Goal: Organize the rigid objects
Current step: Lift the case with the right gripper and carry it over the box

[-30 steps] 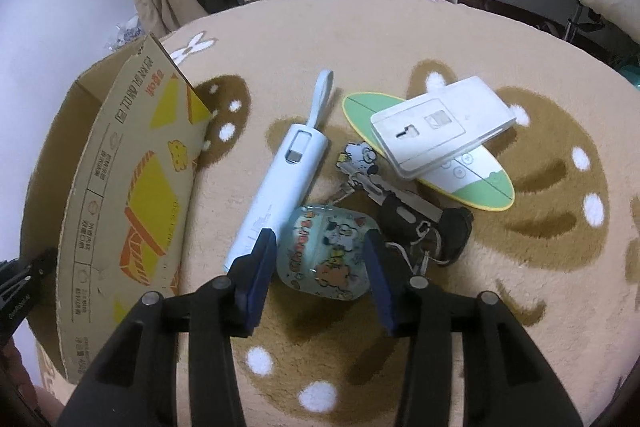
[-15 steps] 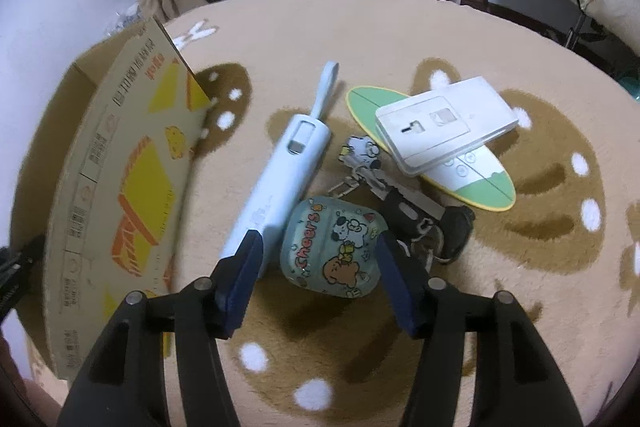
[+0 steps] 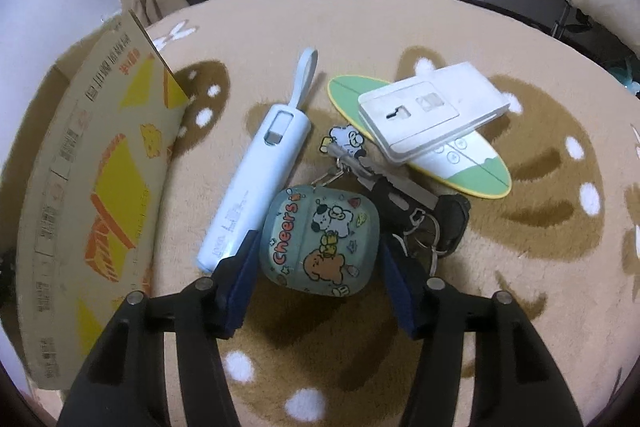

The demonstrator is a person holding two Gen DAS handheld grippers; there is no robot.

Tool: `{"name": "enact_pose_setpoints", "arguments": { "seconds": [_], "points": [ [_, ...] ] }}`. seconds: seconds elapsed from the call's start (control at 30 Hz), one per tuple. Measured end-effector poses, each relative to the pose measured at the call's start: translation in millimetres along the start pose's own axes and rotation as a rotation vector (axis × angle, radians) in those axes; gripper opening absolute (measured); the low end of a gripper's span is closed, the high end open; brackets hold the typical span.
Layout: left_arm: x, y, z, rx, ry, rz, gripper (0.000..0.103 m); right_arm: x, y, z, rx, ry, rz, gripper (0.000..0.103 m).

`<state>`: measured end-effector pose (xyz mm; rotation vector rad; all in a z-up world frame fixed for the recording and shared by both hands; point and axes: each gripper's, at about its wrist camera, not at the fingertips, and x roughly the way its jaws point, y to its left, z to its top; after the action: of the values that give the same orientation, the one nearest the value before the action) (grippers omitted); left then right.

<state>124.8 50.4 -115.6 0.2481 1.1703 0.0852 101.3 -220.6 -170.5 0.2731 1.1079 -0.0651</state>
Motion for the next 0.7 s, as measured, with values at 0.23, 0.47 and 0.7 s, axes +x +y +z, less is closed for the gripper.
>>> {"name": "enact_pose_setpoints", "arguments": {
  "seconds": [0.23,0.47,0.7],
  "points": [
    [0,0,1,0.005,-0.001,0.004,0.016,-47,5,15,0.036,-0.110,0.075,0.061],
    [0,0,1,0.007,-0.002,0.006,0.016,-77,29,30,0.005,-0.184,0.154,0.061],
    [-1,-2,1,0.013,-0.004,0.011,0.016,-108,59,40,-0.042,-0.245,0.253,0.061]
  ]
}}
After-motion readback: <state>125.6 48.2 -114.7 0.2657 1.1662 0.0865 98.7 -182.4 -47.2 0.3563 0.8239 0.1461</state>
